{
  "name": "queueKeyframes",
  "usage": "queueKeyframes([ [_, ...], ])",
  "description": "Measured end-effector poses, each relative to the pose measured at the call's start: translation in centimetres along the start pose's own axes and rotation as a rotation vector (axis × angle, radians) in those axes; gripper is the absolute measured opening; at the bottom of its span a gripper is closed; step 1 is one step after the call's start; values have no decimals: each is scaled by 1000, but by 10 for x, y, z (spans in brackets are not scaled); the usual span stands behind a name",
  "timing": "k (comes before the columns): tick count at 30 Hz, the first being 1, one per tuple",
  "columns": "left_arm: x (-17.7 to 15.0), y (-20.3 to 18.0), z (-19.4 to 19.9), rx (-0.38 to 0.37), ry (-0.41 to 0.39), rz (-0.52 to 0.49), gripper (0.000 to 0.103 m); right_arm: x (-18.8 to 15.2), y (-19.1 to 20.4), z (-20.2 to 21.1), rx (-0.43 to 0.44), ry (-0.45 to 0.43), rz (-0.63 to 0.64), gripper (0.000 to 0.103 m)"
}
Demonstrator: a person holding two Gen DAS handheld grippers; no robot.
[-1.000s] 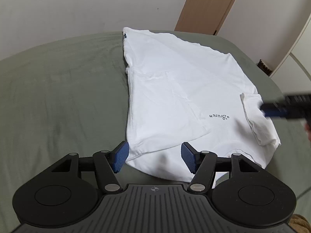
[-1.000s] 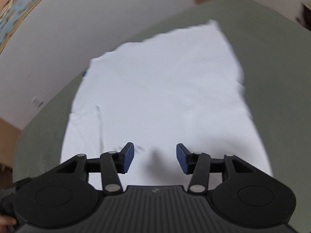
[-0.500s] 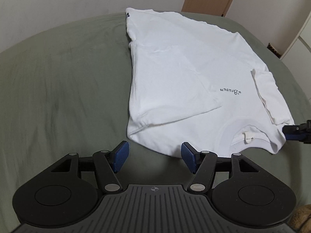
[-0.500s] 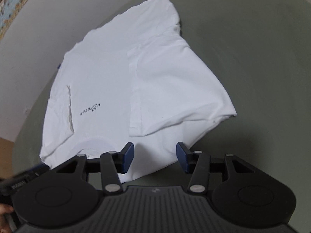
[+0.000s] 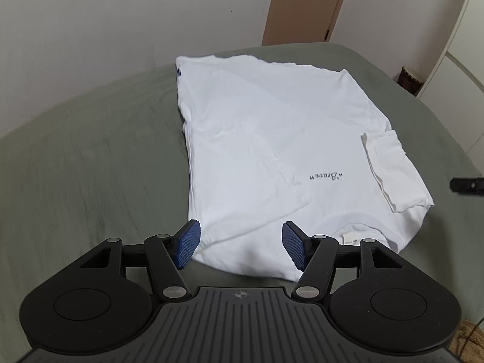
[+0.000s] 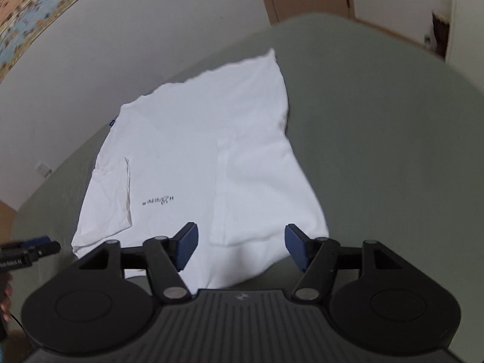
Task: Fold clothes
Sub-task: 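Release the shirt and smooth it with both grippers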
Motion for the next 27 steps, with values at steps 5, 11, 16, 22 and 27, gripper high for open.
queueKeyframes([
  [5,14,-4,-2,16,4,-41,59,14,3,3,-12,-9,45,71],
  [11,28,-5,-14,12,12,-54,59,24,-2,-3,-20,-4,49,72],
  [16,41,-4,-30,19,16,-77,59,30,-8,-18,-26,8,47,72],
  [22,61,10,-65,-2,45,-61,59,43,-14,-43,-25,33,48,72],
  [27,95,37,-105,-6,52,-38,59,72,-28,-74,-36,42,58,72],
])
Point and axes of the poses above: each gripper's, at about its wrist camera, not at the fingertips, and z roughly against the way its jaws point, y to its left, x to its top, the point moved 6 cm from there along -z, roughly the way its jaws point, and after that the axes turned 2 degrees about -y, right-handed, at the moved point
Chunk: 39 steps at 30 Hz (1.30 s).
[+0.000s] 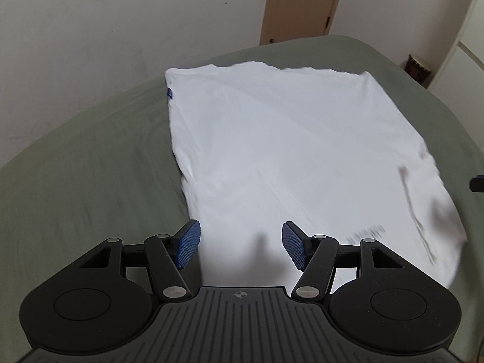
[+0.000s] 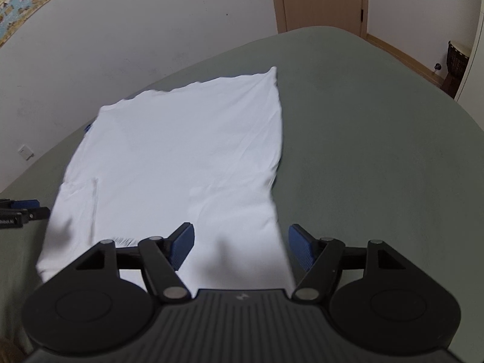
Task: Fold clothes
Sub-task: 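Release the shirt and smooth it with both grippers, then grasp the shirt hem with the left gripper while the right gripper grasps the hem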
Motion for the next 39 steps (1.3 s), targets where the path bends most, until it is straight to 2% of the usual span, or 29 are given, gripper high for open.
queueKeyframes([
  [10,98,63,-90,-45,-2,70,59,89,-35,-88,38,49,22,72],
  [16,136,96,-143,-80,23,130,59,135,-57,-138,67,76,8,72],
  [21,161,112,-171,-110,25,133,59,162,-69,-172,98,106,-34,72],
  [27,177,113,-191,-167,33,149,61,185,-72,-208,158,128,-68,72],
  [31,176,109,-192,-172,32,138,61,205,-80,-222,184,141,-116,72],
  [33,175,107,-192,-167,36,130,61,212,-77,-226,181,143,-97,71],
  [39,177,98,-190,-157,51,125,59,220,-65,-239,185,162,-71,52],
])
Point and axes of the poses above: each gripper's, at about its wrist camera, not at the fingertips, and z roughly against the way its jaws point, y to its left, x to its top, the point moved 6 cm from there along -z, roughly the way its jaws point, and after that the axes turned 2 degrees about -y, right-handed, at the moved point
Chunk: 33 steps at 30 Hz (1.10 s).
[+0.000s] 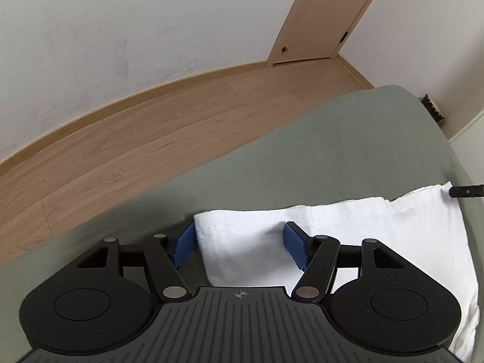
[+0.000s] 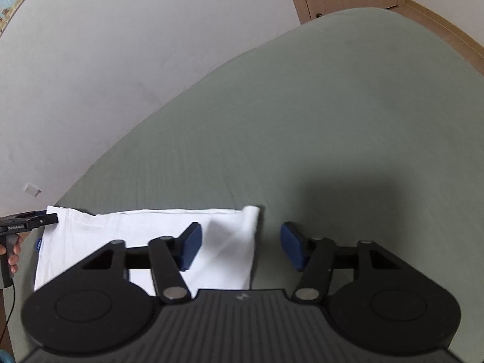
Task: Fold clothes
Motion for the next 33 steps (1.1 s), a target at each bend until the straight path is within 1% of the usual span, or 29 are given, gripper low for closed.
queueKeyframes([
  [1,0,-2,0,4,2,-2,58,0,1,-1,4,5,-1,38],
  [2,3,-3,0,8,4,-8,54,0,2,-3,7,11,-3,17],
  [3,5,-3,-1,10,5,-14,50,-1,3,-3,10,20,-8,14],
  [4,6,-3,-2,10,4,-19,39,-2,3,-4,10,27,-11,10],
  [5,8,-2,-1,4,3,-15,24,-3,4,-2,3,23,-4,3],
  [7,7,0,5,-13,3,-3,8,-4,6,1,-4,17,-2,3],
  [8,7,1,8,-15,2,-5,8,-4,8,8,-5,9,-4,3],
  [10,7,-4,15,-4,-3,-58,7,-5,12,18,-4,-4,-1,3],
  [11,7,-5,20,-8,-11,-68,7,-5,14,24,-2,-11,5,3],
  [15,5,-11,52,-43,-66,-86,7,-14,30,63,12,-68,56,3],
  [18,-8,-20,86,-78,-112,-132,7,-25,42,93,31,-112,98,3],
  [19,-15,-23,96,-85,-122,-149,7,-30,45,100,35,-119,111,3],
  [22,-39,-33,126,-103,-150,-196,7,-60,57,137,48,-150,180,3],
  [24,-58,-40,145,-114,-167,-223,7,-80,62,154,51,-162,209,3],
  [25,-71,-45,158,-121,-179,-240,7,-87,63,160,53,-165,218,3],
  [26,-82,-49,167,-127,-189,-251,7,-105,65,173,56,-171,236,3],
  [28,-109,-58,188,-149,-207,-263,7,-130,66,187,52,-176,255,3],
  [29,-122,-62,196,-154,-213,-270,7,-140,65,193,51,-176,260,3],
  [31,-149,-69,211,-160,-225,-282,7,-171,65,210,46,-180,275,3],
  [33,-175,-75,224,-165,-235,-293,7,-191,68,223,46,-182,277,3],
])
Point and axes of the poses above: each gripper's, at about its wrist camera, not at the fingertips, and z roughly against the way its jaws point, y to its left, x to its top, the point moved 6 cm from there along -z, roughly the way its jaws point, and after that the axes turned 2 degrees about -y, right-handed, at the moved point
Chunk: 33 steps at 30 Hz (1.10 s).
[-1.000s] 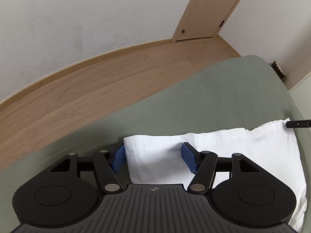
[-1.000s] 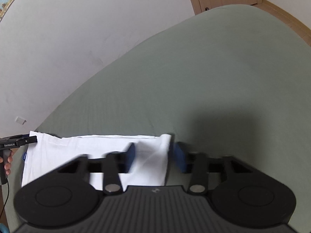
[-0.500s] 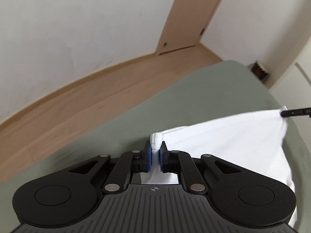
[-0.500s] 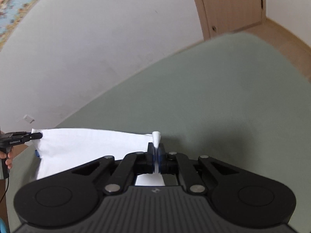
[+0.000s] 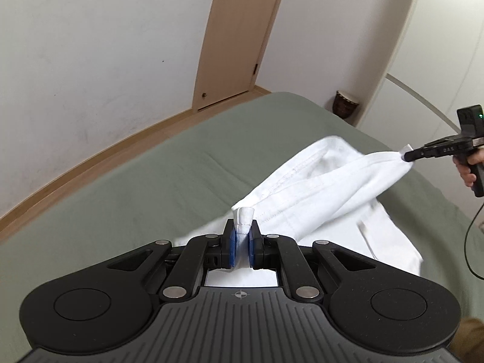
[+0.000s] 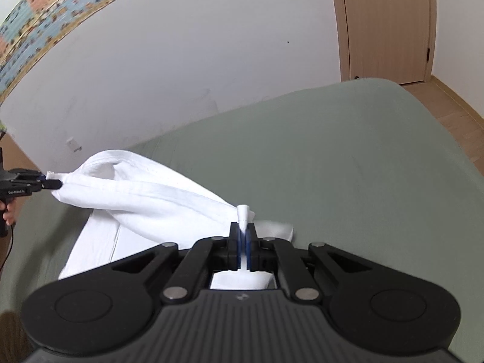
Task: Fold clothes
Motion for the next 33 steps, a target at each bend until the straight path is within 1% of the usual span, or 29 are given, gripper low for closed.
queueKeyframes([
  [1,-10,-8,8,-1,-4,-9,7,-11,5,9,-1,-2,2,3],
  [2,-22,-17,17,-2,-6,-23,7,-29,11,20,-3,-9,4,3],
  [6,-64,-44,41,-6,-8,-49,7,-74,22,44,-9,-22,-13,3],
  [7,-74,-49,46,-4,-7,-48,7,-80,22,46,-12,-22,-19,3],
  [8,-84,-53,49,-1,-6,-42,7,-99,25,48,-18,-21,-40,3],
  [10,-102,-58,53,4,-3,-38,7,-119,29,48,-34,-16,-54,3],
  [13,-124,-65,55,8,4,-39,7,-139,31,50,-60,-21,-78,3],
  [17,-135,-67,51,23,12,-49,7,-152,17,50,-80,-38,-157,3],
  [19,-139,-65,53,28,21,-64,7,-156,20,49,-86,-36,-175,3],
  [22,-144,-65,54,43,42,-88,8,-165,20,44,-110,-11,-176,4],
  [24,-150,-65,56,49,54,-86,8,-160,19,40,-122,2,-175,4],
  [28,-157,-63,47,55,85,-99,10,-171,12,31,-160,39,-190,7],
  [29,-158,-64,45,53,101,-106,11,-174,11,32,-169,51,-190,10],
  [30,-160,-64,45,56,117,-116,13,-177,11,36,-184,64,-186,11],
  [32,-162,-65,49,58,132,-137,28,-182,12,44,-212,86,-179,15],
  [33,-162,-65,54,56,128,-147,31,-181,11,47,-216,83,-178,17],
])
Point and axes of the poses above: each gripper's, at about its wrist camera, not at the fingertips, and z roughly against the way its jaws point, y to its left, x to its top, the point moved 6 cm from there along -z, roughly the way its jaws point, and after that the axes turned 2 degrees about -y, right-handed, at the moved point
